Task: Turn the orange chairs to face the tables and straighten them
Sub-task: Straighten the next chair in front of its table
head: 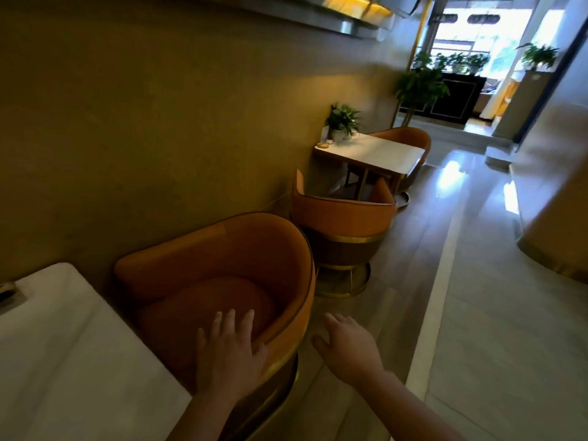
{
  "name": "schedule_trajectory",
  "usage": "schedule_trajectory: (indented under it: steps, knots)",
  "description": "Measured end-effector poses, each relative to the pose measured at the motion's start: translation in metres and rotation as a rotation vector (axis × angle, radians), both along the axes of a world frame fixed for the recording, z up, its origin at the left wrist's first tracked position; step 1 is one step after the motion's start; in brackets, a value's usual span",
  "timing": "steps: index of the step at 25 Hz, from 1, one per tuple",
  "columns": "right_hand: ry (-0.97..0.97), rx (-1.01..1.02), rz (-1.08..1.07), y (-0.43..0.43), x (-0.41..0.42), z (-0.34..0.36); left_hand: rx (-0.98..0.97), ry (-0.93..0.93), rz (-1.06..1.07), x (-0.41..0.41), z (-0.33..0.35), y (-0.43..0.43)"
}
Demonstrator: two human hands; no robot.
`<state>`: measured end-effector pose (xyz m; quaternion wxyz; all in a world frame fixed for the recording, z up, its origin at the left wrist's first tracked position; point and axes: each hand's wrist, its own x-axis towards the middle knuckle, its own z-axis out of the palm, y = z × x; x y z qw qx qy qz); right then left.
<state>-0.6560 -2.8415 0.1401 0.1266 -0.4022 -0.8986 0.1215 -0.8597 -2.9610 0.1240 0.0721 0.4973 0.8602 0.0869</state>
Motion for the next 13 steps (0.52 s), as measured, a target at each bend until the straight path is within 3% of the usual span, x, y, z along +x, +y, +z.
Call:
schedule_trajectory:
  steps: [8, 13]
  knots:
    - [-0.001, -0.151, 0.339, 0.211, -0.062, -0.019, -0.065, 0.004, 0.337, -0.006, -0.027, 0.134]
    - [-0.054, -0.144, 0.567, 0.290, -0.116, -0.022, -0.041, 0.038, 0.564, -0.010, -0.020, 0.186]
